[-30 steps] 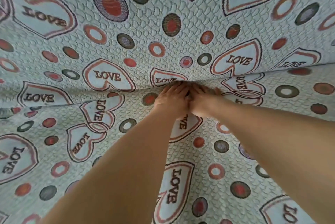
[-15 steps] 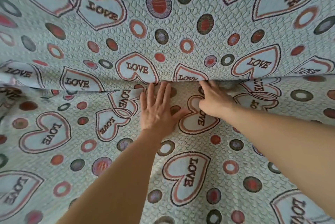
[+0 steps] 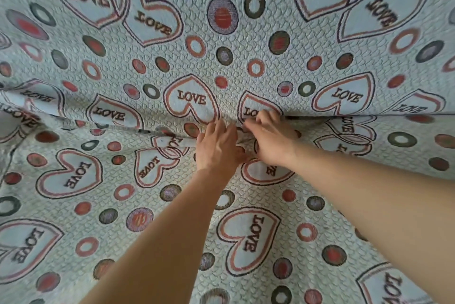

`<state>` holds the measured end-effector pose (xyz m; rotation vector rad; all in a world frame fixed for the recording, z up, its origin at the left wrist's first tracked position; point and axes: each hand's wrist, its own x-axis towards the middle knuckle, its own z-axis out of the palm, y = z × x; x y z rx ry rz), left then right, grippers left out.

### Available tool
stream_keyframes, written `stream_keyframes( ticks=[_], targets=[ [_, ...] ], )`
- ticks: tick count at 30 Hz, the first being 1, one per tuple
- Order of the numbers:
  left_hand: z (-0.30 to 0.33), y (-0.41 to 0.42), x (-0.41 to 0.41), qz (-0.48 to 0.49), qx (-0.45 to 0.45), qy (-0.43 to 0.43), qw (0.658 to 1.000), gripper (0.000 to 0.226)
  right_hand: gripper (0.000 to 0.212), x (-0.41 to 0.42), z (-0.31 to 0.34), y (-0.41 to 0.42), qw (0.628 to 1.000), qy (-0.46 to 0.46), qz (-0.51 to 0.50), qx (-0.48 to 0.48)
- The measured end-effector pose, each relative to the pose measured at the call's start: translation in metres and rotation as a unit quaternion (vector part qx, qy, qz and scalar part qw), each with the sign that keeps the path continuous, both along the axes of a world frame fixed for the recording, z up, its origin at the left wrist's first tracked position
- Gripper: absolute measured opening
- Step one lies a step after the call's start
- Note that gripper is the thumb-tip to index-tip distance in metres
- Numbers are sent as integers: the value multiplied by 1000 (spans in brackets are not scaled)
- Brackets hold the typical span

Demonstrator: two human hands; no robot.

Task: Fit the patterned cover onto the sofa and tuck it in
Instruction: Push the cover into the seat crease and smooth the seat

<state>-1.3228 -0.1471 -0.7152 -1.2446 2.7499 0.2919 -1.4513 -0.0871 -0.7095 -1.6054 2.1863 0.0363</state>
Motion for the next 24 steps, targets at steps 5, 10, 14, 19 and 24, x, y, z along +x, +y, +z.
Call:
stream_keyframes(
  ticks=[5, 10, 14, 19, 24],
  targets=[
    [-1, 10, 7, -15, -28, 14, 999, 42, 59, 11, -8, 12, 999, -18, 23, -45],
    [-5, 17, 15, -26, -41, 46, 998, 34, 22, 6, -9, 5, 989, -56, -62, -118],
    [-8, 23, 22, -30, -58, 68, 996, 28, 18, 6, -9, -3, 993, -32, -81, -77],
    [-11, 25, 27, -40, -75, 82, 993, 29, 14, 16, -4, -8, 991, -43, -106, -66],
    [-14, 25, 29, -50, -48, 63, 996, 56, 21, 16, -10, 0, 957, -84, -162, -224]
  ],
)
